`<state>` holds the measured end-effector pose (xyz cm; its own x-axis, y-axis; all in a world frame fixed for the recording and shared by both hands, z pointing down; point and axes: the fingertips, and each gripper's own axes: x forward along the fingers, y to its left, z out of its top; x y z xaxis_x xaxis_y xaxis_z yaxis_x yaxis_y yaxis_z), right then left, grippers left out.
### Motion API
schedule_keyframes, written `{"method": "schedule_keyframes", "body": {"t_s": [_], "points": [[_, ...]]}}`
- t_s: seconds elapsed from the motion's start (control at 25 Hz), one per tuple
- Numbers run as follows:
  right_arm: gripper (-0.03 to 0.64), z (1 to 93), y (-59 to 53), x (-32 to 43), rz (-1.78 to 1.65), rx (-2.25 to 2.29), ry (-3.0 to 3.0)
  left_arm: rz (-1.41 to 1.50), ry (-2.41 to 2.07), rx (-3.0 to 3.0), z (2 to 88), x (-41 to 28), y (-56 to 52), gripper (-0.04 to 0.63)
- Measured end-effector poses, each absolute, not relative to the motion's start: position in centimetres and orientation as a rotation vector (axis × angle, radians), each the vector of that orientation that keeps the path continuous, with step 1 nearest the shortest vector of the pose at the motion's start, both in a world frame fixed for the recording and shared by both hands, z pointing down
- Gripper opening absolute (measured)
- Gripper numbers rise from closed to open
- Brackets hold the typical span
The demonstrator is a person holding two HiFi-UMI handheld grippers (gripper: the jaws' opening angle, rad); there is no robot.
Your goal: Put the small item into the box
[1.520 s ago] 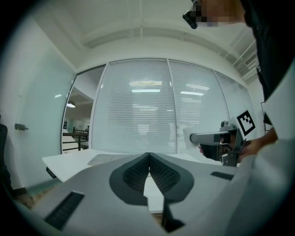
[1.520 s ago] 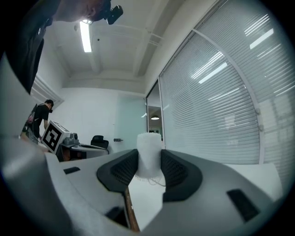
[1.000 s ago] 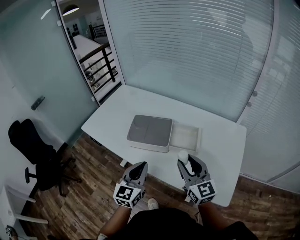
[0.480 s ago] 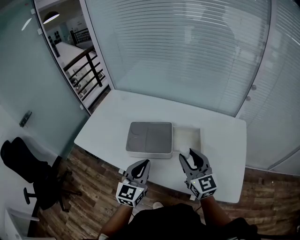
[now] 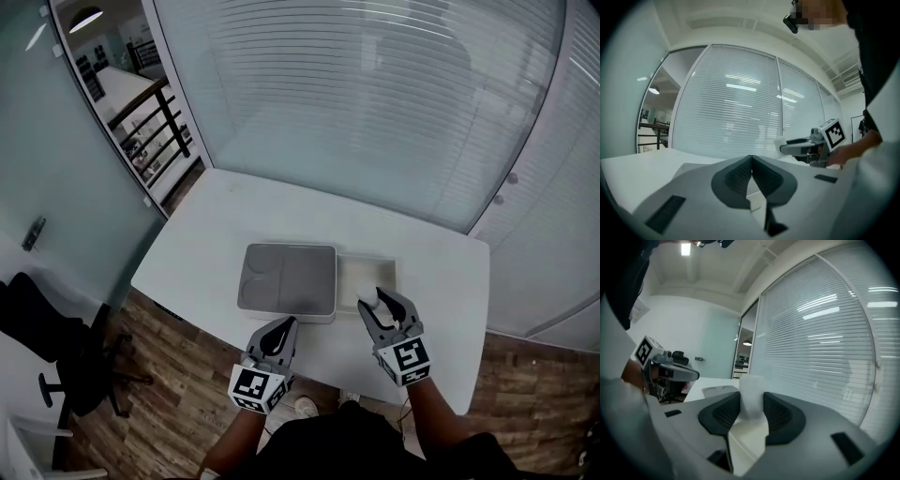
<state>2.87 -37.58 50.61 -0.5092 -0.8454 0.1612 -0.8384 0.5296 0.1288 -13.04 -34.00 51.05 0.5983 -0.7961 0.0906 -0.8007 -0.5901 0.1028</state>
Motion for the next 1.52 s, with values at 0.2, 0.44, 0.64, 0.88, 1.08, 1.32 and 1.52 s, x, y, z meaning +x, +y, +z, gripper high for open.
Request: {"method": "schedule_keyframes", "body": {"t_s": [0.2,0.44,0.64,0.88,1.08,1.32,1.52], "points": [[0.161,53.9,-41.4,3.1,-0.095,1.241,-2.456,0.083,-1.355,2.655,52.1,-12.9,-35.7,0.011],[0.161,58.9,-43.2,2.9,-0.125,0.918,-2.299,0.109,-1.379,2.642,52.7,-12.9,-36.3,0.011],[0.161,62.3,-44.2,3.0,-0.095,0.736,-2.166,0.140,-1.379,2.623,52.8,-12.9,-36.2,0.011],[0.161,66.0,-45.6,2.9,-0.056,0.553,-1.996,0.142,-1.382,2.638,52.9,-13.2,-36.9,0.011],[0.163,68.3,-45.3,2.6,0.036,0.431,-1.919,0.143,-1.413,2.621,53.0,-13.7,-37.1,0.011],[0.168,68.6,-45.1,2.1,0.045,0.374,-1.888,0.140,-1.431,2.616,53.2,-13.8,-37.2,0.011],[0.225,67.4,-45.4,2.2,-0.012,0.439,-1.926,0.145,-1.432,2.620,52.9,-13.8,-36.9,0.011]]}}
